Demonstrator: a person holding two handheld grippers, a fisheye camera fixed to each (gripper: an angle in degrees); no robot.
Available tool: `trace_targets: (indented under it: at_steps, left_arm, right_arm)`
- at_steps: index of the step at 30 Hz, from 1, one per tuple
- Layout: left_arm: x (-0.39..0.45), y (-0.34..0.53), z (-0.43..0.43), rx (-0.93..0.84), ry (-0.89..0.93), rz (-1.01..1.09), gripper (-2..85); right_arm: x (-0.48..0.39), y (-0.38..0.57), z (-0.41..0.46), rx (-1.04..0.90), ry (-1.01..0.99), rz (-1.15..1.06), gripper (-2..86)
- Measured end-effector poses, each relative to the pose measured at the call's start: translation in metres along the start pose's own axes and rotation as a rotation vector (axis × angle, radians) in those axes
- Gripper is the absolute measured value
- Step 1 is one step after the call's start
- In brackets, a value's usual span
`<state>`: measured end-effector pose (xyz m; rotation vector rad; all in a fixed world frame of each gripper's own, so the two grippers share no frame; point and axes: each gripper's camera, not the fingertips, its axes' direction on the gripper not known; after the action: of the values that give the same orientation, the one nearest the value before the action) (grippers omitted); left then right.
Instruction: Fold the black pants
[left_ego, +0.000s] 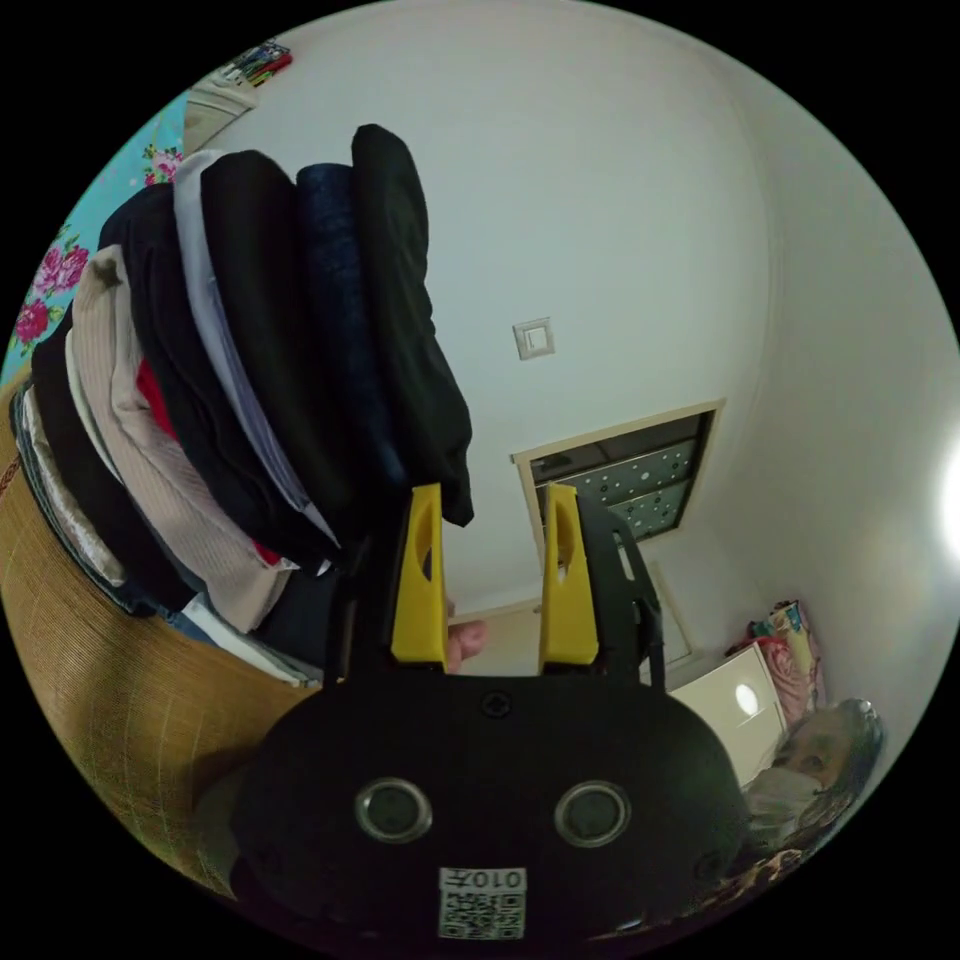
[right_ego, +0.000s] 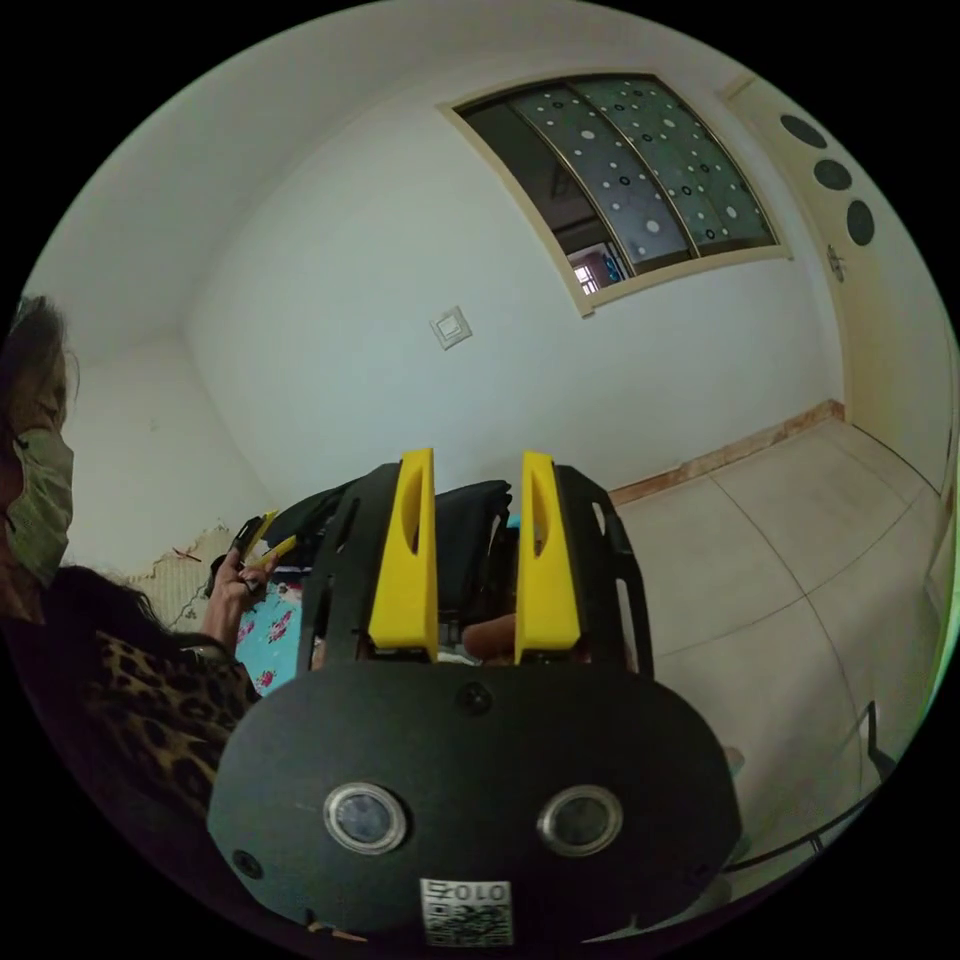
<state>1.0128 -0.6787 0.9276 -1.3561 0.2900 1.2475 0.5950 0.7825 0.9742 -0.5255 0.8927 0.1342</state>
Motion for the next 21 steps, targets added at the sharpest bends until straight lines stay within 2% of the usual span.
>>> trace_targets:
  at_steps: [9,13,18,21]
  left_arm:
    - [0.006,0.039,-0.027,0.003,-0.126,-0.005,13.2]
    - [0.006,0.046,-0.020,0.001,-0.013,-0.016,11.9]
    - [0.015,0.054,-0.016,0.008,-0.011,0.002,9.1]
    - [0.030,0.057,-0.026,0.054,-0.016,0.055,4.5]
  right_arm:
    - [-0.004,-0.003,0.031,-0.014,0.007,0.003,12.4]
    - [-0.010,-0.003,0.052,-0.039,0.000,0.005,12.3]
    - [-0.011,-0.005,0.071,-0.050,0.015,0.030,12.1]
    - [-0.010,-0.011,0.086,-0.055,-0.013,0.047,11.8]
